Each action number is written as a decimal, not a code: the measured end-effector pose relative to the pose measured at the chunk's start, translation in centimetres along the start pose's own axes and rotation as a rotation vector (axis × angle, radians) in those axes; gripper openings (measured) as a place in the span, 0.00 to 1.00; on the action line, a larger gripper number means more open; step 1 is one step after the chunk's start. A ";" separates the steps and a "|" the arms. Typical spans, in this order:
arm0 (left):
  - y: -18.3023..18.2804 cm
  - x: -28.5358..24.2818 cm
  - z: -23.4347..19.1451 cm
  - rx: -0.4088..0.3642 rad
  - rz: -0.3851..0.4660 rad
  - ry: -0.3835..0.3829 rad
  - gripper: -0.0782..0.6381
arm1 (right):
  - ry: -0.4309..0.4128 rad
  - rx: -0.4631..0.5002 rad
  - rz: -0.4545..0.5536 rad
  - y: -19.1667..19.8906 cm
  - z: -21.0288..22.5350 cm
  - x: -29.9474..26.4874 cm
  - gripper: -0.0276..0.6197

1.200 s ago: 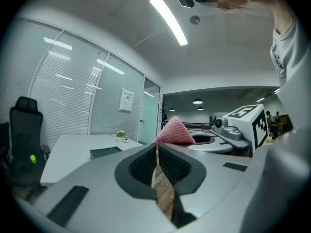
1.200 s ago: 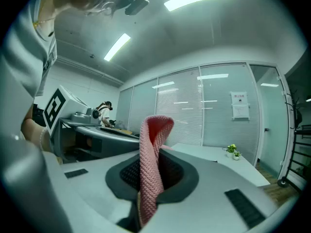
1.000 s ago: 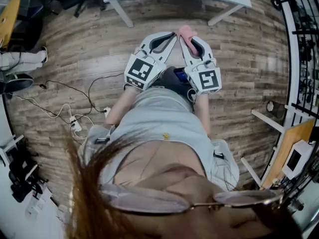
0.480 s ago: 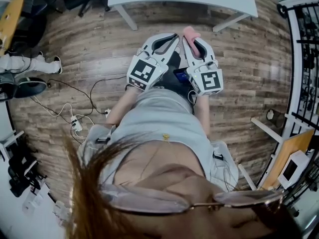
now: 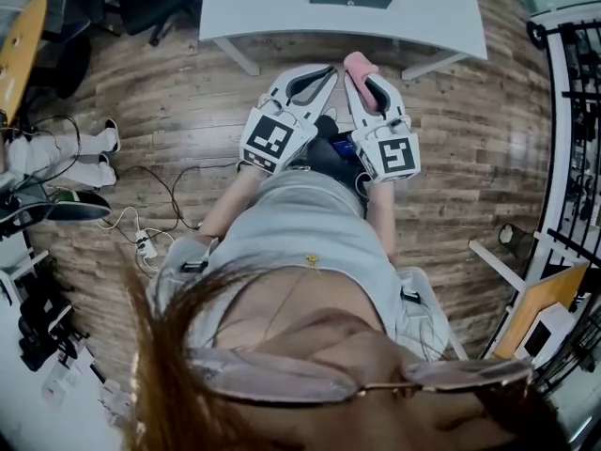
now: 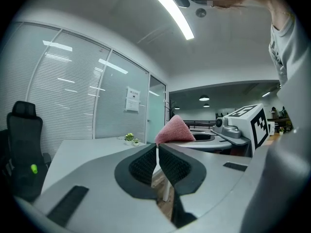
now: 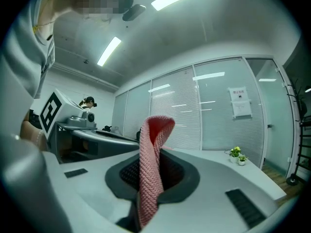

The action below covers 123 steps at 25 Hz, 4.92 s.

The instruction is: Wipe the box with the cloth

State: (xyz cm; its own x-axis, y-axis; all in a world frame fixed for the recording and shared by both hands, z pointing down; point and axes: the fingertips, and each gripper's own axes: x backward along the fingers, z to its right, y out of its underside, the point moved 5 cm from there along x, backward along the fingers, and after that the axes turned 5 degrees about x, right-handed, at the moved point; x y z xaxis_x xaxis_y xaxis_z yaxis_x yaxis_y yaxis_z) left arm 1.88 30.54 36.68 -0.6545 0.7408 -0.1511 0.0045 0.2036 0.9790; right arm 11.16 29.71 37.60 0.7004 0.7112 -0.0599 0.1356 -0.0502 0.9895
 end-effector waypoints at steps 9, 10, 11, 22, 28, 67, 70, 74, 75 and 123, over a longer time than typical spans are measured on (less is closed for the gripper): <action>-2.0 -6.2 -3.6 0.019 0.002 -0.050 0.16 | -0.024 -0.049 0.001 0.3 6.6 -4.5 0.10; -2.3 -6.8 -3.9 0.018 0.001 -0.057 0.16 | -0.034 -0.052 0.008 0.2 7.3 -4.9 0.10; -2.5 -7.4 -4.2 0.017 0.001 -0.064 0.16 | -0.046 -0.052 0.014 0.1 7.9 -5.4 0.10; -3.7 -13.5 -7.8 0.011 0.000 -0.145 0.16 | -0.131 -0.040 0.042 0.6 13.8 -10.0 0.10; -3.8 -16.3 -8.7 0.027 0.003 -0.165 0.16 | -0.158 -0.038 0.036 1.3 16.6 -11.5 0.10; -2.9 -25.5 -23.6 0.006 -0.181 0.018 0.17 | 0.136 -0.032 -0.227 6.4 25.1 -22.5 0.10; -1.8 -25.5 -25.1 0.015 -0.221 0.021 0.17 | 0.177 -0.041 -0.277 7.7 26.0 -22.9 0.10; -0.6 -25.7 -26.0 0.025 -0.269 0.035 0.22 | 0.208 -0.045 -0.329 9.4 27.2 -22.8 0.10; -0.2 -25.7 -26.3 0.028 -0.278 0.037 0.22 | 0.217 -0.049 -0.339 9.8 27.4 -22.8 0.10; 14.8 -24.7 -30.6 0.002 -0.730 0.217 0.47 | 0.324 -0.098 -0.923 24.7 31.0 -28.5 0.10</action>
State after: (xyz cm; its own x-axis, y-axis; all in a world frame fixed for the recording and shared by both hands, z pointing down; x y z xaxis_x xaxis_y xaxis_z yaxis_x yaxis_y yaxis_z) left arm -4.99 -4.29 59.08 -0.6258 0.2754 -0.7298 -0.4854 0.5949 0.6407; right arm 16.28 -13.59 59.71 0.1207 0.6006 -0.7904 0.4638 0.6699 0.5798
